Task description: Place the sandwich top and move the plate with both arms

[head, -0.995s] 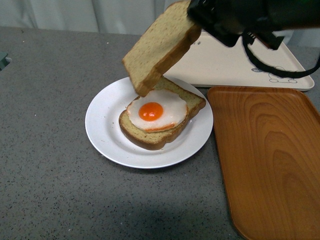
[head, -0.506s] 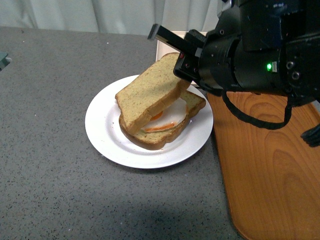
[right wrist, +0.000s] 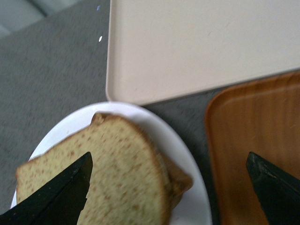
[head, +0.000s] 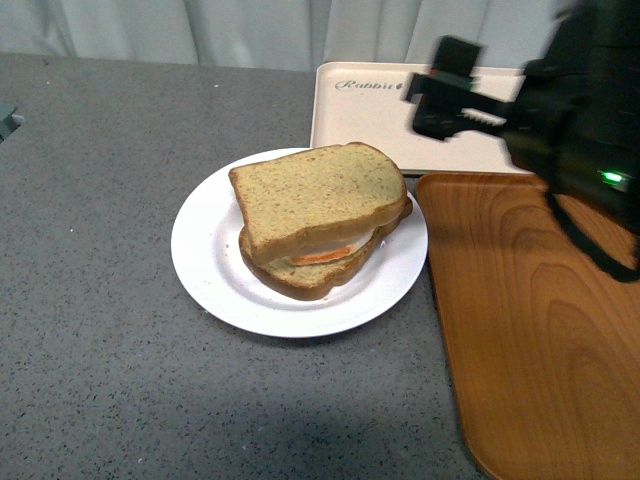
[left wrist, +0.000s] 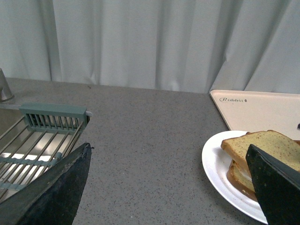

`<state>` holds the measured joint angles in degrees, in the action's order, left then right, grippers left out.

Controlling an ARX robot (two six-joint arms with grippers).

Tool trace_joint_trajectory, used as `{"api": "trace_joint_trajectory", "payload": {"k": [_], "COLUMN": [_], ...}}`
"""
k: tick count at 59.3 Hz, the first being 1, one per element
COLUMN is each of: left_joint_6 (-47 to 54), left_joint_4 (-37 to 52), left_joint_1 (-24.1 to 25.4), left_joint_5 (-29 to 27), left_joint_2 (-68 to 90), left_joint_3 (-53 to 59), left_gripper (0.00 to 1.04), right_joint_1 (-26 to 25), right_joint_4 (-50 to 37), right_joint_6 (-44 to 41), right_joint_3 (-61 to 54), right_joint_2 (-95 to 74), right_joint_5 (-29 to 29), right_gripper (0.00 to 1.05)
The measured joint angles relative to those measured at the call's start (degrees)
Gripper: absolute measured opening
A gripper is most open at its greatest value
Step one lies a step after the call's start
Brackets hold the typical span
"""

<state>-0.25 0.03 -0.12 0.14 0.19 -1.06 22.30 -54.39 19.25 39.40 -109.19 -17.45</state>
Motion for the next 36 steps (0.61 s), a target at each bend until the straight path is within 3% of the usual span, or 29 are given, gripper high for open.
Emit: {"api": "trace_joint_trajectory", "payload": {"k": [5,9,13,19,23,30,36], "left_joint_6": [0.0,0.0,0.0,0.0,0.0,0.0,0.0], "left_joint_4": [0.0,0.0,0.0,0.0,0.0,0.0,0.0], "left_joint_1": [0.0,0.0,0.0,0.0,0.0,0.0,0.0], "left_joint_5": [-0.2,-0.2,-0.1,-0.1,-0.1,-0.3,-0.3], "left_joint_2": [0.0,0.0,0.0,0.0,0.0,0.0,0.0], "left_joint_3": [0.0,0.0,0.0,0.0,0.0,0.0,0.0], "left_gripper": [0.98,0.98,0.98,0.98,0.98,0.98,0.98], "right_joint_1": [-8.5,-17.4,-21.1,-22.3,-22.3,-22.3,-22.3], "right_joint_4": [-12.4,-11.9,-8.6,5.3,32.2,51.3,54.1], "right_joint_6": [-12.5,-16.2,-17.2,-18.1,-18.9,-19.0,-19.0], "right_joint_3": [-12.6,-21.4,-27.0,-36.4,-39.1,-39.0,-39.0], "right_joint_2": [11.5,24.7,32.3,49.7,77.6,102.6,108.3], "right_joint_5": [5.9,13.7,15.6,16.9,17.4,17.6,17.5], "right_gripper": [0.60,0.44,0.35,0.17,0.01,0.01,0.01]}}
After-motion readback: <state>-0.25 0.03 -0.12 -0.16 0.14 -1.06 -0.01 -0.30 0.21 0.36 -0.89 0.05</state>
